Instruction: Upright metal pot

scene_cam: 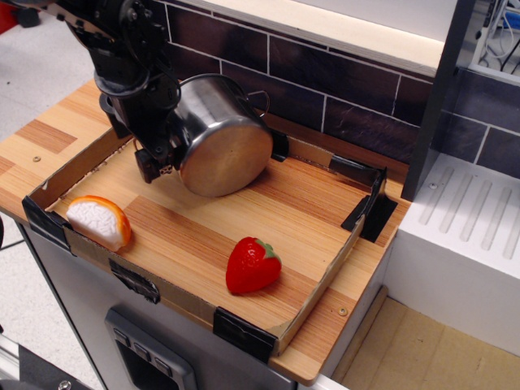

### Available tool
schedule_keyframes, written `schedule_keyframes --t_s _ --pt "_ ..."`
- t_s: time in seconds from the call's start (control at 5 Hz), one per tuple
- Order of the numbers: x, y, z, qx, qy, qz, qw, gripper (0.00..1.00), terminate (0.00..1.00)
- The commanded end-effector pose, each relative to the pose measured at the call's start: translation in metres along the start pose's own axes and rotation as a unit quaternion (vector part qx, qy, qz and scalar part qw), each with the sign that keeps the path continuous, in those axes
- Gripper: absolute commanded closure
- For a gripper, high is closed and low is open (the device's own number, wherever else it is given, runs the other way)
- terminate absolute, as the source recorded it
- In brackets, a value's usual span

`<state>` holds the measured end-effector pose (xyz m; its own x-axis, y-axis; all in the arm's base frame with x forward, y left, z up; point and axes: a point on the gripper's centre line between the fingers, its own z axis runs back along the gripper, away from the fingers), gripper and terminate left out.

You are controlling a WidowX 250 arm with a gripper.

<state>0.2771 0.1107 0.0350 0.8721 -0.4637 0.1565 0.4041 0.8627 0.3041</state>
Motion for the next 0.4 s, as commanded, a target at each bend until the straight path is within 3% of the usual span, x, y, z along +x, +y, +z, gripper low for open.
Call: schedule_keyframes --t_s 0.0,0.2 --pt "0.0153 0.0186 0.0092 0.024 -0.034 0.006 0.9991 1.0 0.0" --pt "0.0149 0.0182 0.0097 0.044 -0.047 0.004 0.9979 1.0 0.0"
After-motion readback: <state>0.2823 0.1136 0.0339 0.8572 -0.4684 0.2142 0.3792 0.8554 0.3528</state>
